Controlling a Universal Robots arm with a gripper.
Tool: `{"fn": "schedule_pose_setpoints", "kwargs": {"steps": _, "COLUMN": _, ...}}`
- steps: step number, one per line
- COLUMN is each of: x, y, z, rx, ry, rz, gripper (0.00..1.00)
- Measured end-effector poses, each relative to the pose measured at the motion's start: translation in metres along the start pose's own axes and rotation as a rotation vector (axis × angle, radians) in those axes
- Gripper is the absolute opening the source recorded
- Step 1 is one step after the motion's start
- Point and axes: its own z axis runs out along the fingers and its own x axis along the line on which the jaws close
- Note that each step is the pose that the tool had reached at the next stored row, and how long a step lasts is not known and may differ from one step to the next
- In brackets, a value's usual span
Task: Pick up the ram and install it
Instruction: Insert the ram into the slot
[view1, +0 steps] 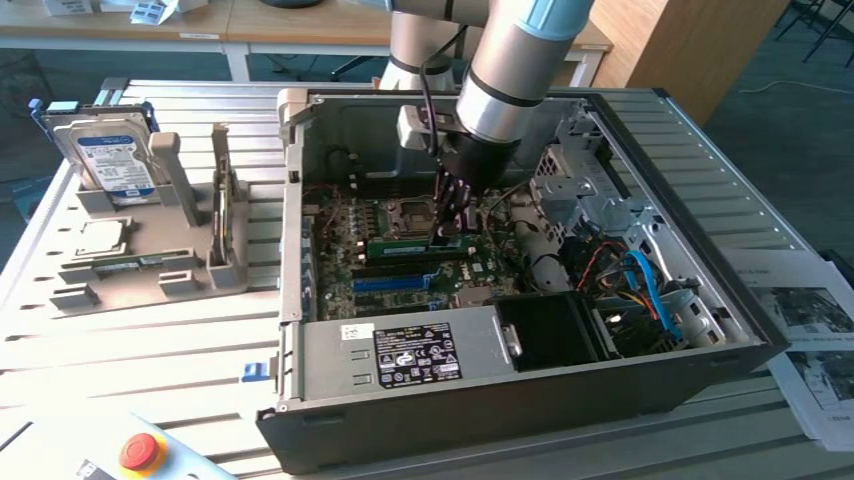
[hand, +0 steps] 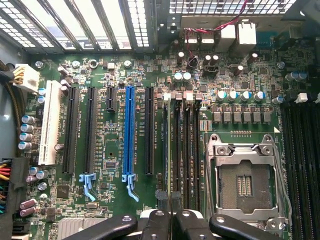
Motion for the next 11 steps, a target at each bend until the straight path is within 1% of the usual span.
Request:
{"fn": "schedule_pose_setpoints", "kwargs": {"steps": 3, "x": 0.0001, "y": 0.0001, "z": -0.0004, "rx": -0.0003, "ry": -0.0002, "rz": 0.0, "gripper": 0.12}}
{"fn": "schedule_pose_setpoints", "kwargs": {"steps": 7, "x": 0.0005, "y": 0.0009, "z": -0.0063, "rx": -0.0061, "ry": 0.0002, "rz": 0.0, "gripper": 0.12}}
{"fn": "schedule_pose_setpoints", "kwargs": {"steps": 11, "x": 0.0005, "y": 0.0009, "z": -0.007, "rx": -0.0067, "ry": -0.0001, "rz": 0.0, "gripper": 0.12}}
